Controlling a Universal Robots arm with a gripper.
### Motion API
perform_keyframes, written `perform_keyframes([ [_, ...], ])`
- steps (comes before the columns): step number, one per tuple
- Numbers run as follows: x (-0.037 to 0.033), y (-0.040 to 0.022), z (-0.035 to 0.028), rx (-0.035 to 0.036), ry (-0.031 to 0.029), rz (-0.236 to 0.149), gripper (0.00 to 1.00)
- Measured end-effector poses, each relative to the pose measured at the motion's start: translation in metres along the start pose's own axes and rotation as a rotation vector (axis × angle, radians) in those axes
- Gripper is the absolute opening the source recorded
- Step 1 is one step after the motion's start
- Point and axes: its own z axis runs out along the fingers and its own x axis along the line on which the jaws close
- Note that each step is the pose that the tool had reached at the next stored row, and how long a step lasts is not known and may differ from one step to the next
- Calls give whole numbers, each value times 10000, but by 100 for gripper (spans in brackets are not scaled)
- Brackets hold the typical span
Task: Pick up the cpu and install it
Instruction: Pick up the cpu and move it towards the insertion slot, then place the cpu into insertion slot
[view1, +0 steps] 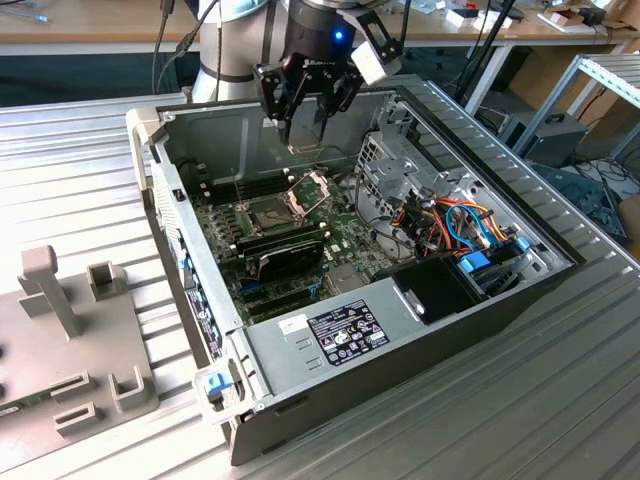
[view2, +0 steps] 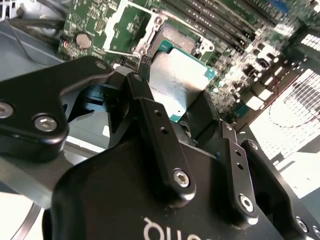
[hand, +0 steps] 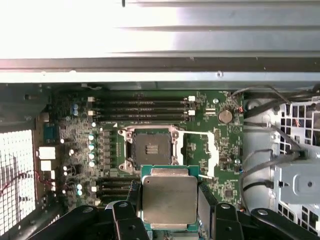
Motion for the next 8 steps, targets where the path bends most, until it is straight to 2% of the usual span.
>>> perform_keyframes([
  [3,20,57,10,4,0,2,55],
  [8,20,66,11,13,0,1,55],
])
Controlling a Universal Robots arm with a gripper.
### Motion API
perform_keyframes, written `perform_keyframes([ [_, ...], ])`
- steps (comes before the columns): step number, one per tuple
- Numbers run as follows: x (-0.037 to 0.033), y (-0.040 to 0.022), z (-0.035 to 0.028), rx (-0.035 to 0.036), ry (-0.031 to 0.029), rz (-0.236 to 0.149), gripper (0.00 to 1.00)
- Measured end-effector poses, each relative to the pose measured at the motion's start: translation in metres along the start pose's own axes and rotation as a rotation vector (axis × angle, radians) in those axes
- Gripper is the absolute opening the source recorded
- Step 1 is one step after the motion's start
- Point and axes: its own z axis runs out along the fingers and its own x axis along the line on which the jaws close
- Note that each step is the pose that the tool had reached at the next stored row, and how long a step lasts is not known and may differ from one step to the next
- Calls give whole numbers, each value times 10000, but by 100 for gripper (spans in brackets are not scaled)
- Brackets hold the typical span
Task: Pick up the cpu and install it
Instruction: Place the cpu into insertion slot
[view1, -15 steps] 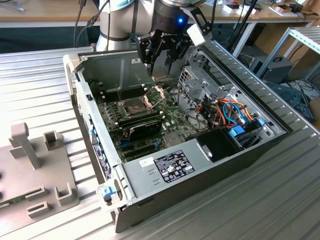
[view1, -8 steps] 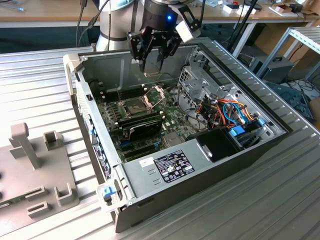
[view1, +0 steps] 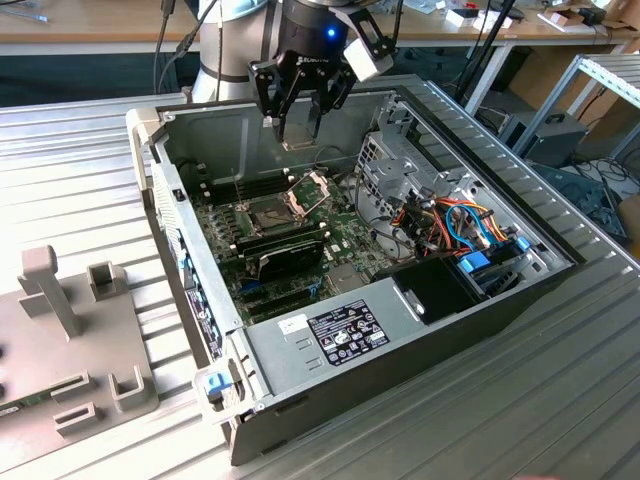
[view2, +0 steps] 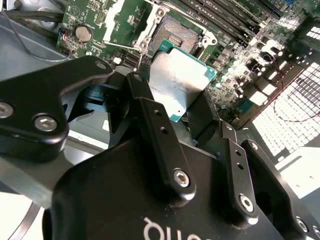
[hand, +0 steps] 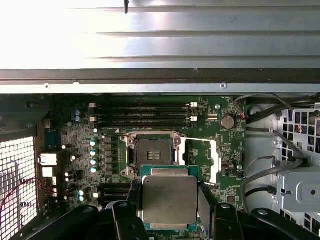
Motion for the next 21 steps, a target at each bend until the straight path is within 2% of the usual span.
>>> perform_keyframes([
  [11,0,1,0,1,0,14,55],
  [19,0,1,5,1,23,1243,55],
  [21,0,1,7,0,31,1702,55],
])
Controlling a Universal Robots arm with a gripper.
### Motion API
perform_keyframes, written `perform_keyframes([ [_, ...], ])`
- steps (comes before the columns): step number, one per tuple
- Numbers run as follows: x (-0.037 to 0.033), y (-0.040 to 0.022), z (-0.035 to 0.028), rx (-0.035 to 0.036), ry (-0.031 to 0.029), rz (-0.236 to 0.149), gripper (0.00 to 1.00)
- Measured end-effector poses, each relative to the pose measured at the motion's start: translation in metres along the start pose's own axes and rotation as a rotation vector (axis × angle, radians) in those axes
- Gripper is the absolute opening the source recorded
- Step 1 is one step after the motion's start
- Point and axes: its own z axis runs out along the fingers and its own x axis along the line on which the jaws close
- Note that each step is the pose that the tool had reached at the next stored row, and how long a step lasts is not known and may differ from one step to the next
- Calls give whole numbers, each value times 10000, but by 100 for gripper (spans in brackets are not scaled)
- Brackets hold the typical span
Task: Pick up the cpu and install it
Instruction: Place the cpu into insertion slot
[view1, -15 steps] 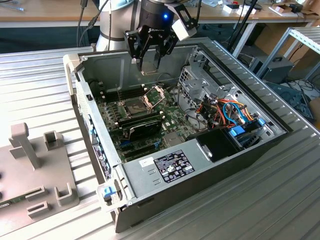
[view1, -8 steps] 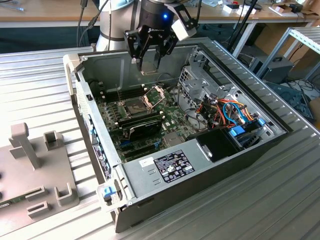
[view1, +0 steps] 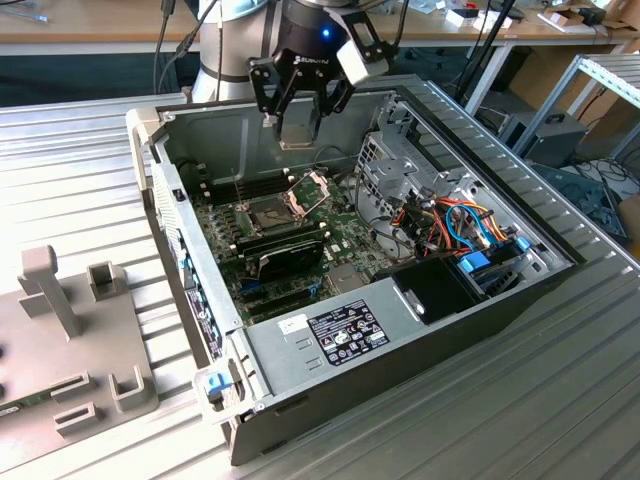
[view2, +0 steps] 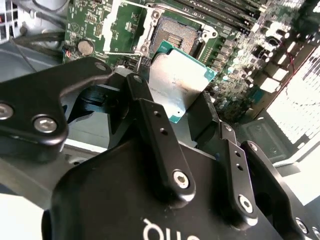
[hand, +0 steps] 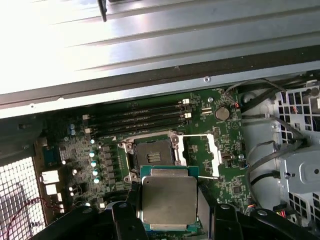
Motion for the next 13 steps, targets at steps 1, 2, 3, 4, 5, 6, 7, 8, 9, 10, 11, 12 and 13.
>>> perform_keyframes([
  [1,0,0,1,0,3,164,55],
  [2,0,0,2,0,6,307,55],
  [3,0,0,3,-1,10,542,55],
  [4,0,0,4,-1,13,683,55],
  [5,0,0,5,-1,15,830,55],
  [6,0,0,6,-1,18,982,55],
  [7,0,0,7,-2,21,1126,55],
  [8,0,0,8,-2,24,1294,55],
  [9,0,0,9,-1,27,1443,55],
  [10,0,0,11,-2,31,1678,55],
  [11,0,0,11,-2,33,1814,55],
  [12,0,0,12,-2,37,1985,55],
  [13,0,0,13,-2,40,2145,55],
])
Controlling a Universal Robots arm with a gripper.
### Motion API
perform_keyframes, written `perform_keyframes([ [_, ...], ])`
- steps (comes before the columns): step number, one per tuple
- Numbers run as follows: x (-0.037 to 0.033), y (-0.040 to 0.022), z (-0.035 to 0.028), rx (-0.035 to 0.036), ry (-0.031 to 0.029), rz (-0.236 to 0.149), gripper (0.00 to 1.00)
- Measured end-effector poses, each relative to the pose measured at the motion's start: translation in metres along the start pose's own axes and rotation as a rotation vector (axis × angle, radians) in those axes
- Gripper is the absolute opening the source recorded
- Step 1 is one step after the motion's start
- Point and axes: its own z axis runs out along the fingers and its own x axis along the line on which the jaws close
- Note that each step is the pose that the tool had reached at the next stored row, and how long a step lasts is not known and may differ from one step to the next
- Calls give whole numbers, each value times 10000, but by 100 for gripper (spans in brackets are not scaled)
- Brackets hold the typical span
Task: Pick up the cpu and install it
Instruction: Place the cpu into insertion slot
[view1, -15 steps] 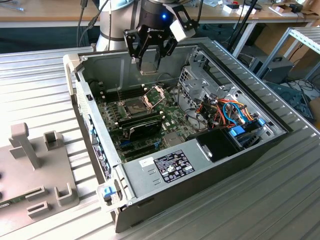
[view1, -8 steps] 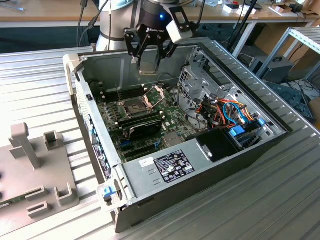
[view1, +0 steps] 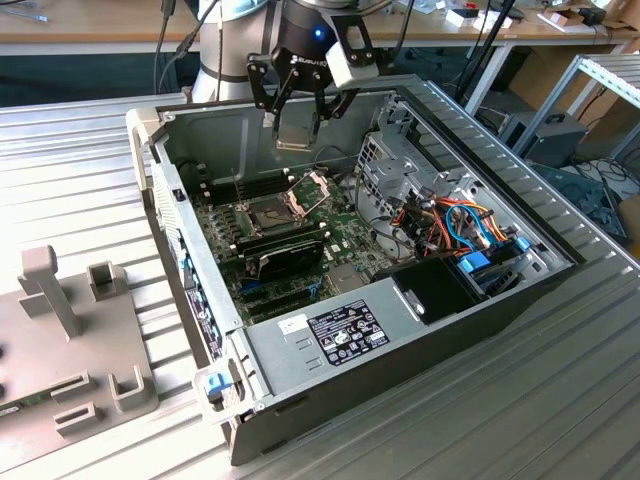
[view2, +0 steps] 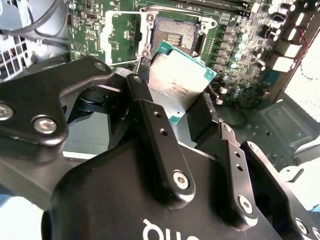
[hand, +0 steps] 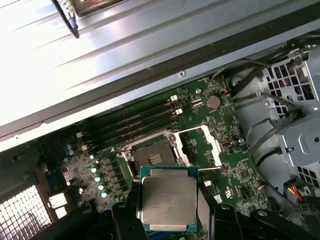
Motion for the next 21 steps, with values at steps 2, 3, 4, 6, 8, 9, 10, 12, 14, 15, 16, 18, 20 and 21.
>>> perform_keyframes([
  [2,0,0,2,0,6,311,55],
  [3,0,0,2,0,8,450,55],
  [4,0,0,4,-1,13,726,55],
  [6,0,0,7,-1,23,1239,55],
  [8,0,0,10,-2,32,1726,55],
  [9,0,0,11,-2,34,1867,55],
  [10,0,0,12,-2,37,2022,55],
  [12,0,0,15,-2,44,2405,55],
  [14,0,0,17,-2,49,2686,55],
  [15,0,0,18,-3,52,2844,55],
  [16,0,0,19,-3,55,2992,55],
  [18,0,0,21,-3,61,3300,55],
  [20,0,0,23,-4,66,3596,55],
  [21,0,0,24,-4,68,3733,55],
])
